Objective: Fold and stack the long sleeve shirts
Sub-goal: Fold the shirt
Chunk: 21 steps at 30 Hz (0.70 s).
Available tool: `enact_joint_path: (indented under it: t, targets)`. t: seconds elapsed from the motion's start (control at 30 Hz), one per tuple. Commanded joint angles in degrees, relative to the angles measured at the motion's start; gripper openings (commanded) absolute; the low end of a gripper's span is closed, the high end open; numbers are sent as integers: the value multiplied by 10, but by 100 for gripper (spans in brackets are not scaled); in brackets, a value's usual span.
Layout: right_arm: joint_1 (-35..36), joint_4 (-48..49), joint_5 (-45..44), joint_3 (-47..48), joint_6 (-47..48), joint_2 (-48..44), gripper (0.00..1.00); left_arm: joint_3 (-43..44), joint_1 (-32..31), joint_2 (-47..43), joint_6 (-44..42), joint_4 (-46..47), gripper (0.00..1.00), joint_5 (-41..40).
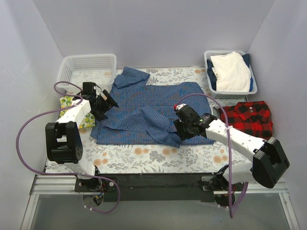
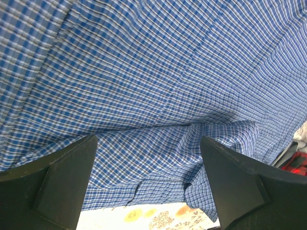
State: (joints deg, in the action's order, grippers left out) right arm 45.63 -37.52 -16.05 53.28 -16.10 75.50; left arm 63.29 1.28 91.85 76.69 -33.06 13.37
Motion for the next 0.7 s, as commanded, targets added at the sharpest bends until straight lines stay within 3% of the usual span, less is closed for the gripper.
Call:
enact_joint_path:
  t: [0.0,0.23,0.47,0.67]
  targets:
    - [-13,77,100,-6,24,17,54,22,-5,-4,-7,3,89,10]
    - [-26,122,131,3,31,67,46,25,-5,-7,-14,-9,89,-1]
    - [-42,126,59,14,1,114,34,26,-4,-9,-15,-14,89,-5]
    - [-47,129,47,35,5,125,33,34,-4,-4,-18,-17,89,-9]
